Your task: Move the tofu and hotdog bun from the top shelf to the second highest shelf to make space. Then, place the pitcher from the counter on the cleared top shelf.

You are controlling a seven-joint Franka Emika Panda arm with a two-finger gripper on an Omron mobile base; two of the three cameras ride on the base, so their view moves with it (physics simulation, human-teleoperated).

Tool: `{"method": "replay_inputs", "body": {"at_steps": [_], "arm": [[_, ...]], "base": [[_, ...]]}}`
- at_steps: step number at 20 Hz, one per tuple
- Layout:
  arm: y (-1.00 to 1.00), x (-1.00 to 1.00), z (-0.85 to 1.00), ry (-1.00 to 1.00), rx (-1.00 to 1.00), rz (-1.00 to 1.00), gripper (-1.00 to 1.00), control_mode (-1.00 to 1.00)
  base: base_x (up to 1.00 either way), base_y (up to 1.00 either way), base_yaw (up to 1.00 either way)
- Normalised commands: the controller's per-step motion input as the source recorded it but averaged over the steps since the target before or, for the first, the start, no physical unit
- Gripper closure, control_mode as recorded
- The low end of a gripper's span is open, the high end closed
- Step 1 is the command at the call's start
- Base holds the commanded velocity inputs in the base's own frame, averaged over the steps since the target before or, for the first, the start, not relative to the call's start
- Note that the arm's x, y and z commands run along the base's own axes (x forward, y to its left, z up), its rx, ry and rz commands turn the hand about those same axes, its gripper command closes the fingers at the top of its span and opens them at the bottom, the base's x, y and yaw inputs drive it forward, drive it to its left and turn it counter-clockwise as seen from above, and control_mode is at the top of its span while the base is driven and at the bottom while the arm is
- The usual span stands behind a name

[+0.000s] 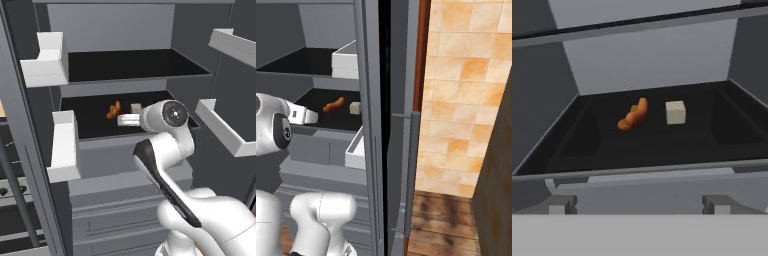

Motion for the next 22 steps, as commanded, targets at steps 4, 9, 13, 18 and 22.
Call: {"method": "replay_inputs", "body": {"at_steps": [4,9,13,18,22], "arm": [[-0.59,-0.62,0.33,0.07,0.1,0.0,-1.0,-1.0],[-0.46,-0.43,0.0,0.09,0.0,0.01,-1.0,-1.0],[-0.43,-0.3,0.04,0.12,0.0,0.0,-1.0,-1.0],[-0.27,-0.07,0.04,0.08,0.0,0.0,-1.0,-1.0],[0.0,0.0,0.01,0.04,0.0,0.0,-1.0,-1.0]], "base": [[0.0,0.0,0.0],[0.0,0.0,0.0],[0.0,0.0,0.0],[0.0,0.0,0.0],[0.0,0.0,0.0]]}}
